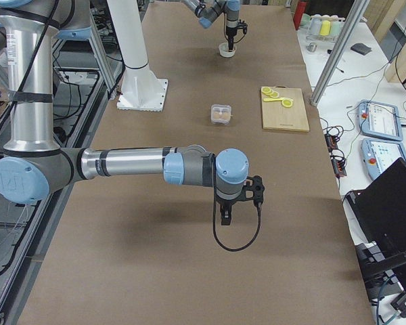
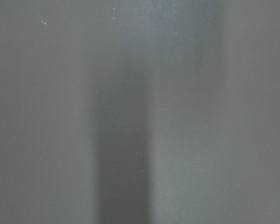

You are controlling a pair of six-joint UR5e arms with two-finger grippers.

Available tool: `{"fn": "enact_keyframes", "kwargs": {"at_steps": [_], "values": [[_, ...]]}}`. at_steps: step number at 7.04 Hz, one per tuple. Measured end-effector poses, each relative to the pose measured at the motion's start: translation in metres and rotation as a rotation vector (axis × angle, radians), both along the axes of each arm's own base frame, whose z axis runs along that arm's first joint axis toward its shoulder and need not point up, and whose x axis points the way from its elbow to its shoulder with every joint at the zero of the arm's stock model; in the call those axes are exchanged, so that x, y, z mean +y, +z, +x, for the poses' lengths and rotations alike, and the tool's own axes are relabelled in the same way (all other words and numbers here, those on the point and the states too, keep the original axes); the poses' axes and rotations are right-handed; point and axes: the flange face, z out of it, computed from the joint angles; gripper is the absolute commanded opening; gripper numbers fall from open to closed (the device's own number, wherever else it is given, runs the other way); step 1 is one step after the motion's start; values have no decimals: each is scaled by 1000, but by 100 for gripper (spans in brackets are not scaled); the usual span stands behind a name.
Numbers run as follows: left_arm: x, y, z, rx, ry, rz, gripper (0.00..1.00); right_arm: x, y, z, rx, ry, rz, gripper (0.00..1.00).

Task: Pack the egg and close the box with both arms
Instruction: 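Close the left gripper on the brown egg in the bowl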

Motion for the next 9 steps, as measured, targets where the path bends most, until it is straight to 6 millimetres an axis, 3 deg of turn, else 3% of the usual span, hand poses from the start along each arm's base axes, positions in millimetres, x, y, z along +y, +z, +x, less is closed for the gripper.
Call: {"fn": "enact_keyframes", "kwargs": {"at_steps": [3,6,9], "values": [[1,-4,-3,6,-3,6,57,0,0,0,0,-1,1,100],[1,-3,-2,5,-2,5,67,0,0,0,0,-1,1,100],[0,-7,-1,8,-2,9,68,0,0,0,1,0,0,100]]}}
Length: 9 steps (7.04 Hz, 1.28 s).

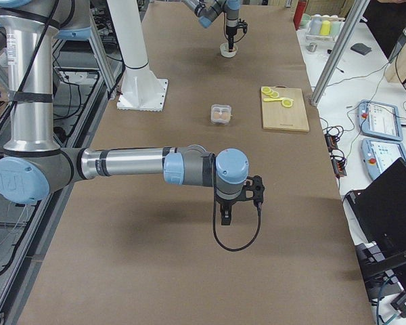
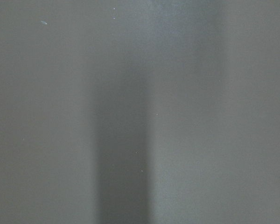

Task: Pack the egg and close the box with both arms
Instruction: 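Close the left gripper on the brown egg in the bowl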

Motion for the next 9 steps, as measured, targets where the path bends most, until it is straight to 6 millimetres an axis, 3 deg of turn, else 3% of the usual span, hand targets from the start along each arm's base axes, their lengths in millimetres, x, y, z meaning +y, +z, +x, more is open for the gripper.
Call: {"fn": "enact_keyframes", "kwargs": {"at_steps": [6,7,9], "values": [[-5,-1,6,-2,2,1,64,1,2,0,0,0,-3,100],[-6,0,6,-3,2,0,54,1,2,0,0,0,-3,100],[-9,-1,8,-7,-2,4,23,1,2,0,0,0,-4,100]]}}
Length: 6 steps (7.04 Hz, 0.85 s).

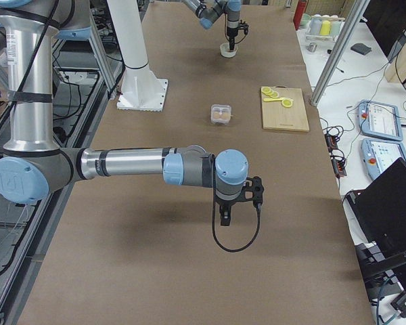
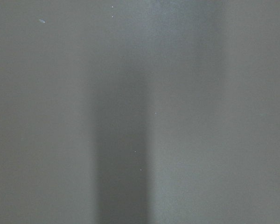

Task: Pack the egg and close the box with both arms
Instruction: 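Close the left gripper on the brown egg in the bowl, then lift the egg and carry it with the left gripper to the carton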

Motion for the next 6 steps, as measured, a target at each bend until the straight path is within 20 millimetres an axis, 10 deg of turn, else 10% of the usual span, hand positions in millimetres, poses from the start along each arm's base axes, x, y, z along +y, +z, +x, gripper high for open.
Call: {"fn": "enact_keyframes", "kwargs": {"at_steps": [3,6], "values": [[4,-9,-10,7,-12,22,16,0,1,0,0,0,-3,100],[48,-24,-53,39,-18,51,6,0,3,0,0,-1,-7,100]]}}
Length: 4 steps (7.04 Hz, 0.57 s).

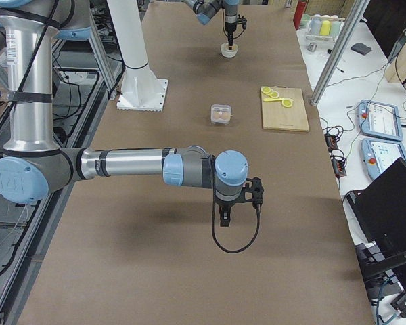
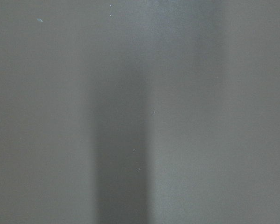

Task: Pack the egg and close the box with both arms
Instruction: 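Lift the egg and carry it with the left gripper to the carton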

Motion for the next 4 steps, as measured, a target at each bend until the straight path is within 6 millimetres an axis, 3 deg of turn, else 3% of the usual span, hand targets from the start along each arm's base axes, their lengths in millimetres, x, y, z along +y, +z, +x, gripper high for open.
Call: {"fn": "enact_keyframes", "kwargs": {"at_steps": [2,3,4], "values": [[6,-36,-6,60,-9,64,0,0,0,0,0,0,1,100],[2,-62,-1,127,-37,121,0,0,-1,0,-1,0,1,100],[-7,-98,16,205,-92,154,0,0,-1,0,-1,0,1,100]]}}
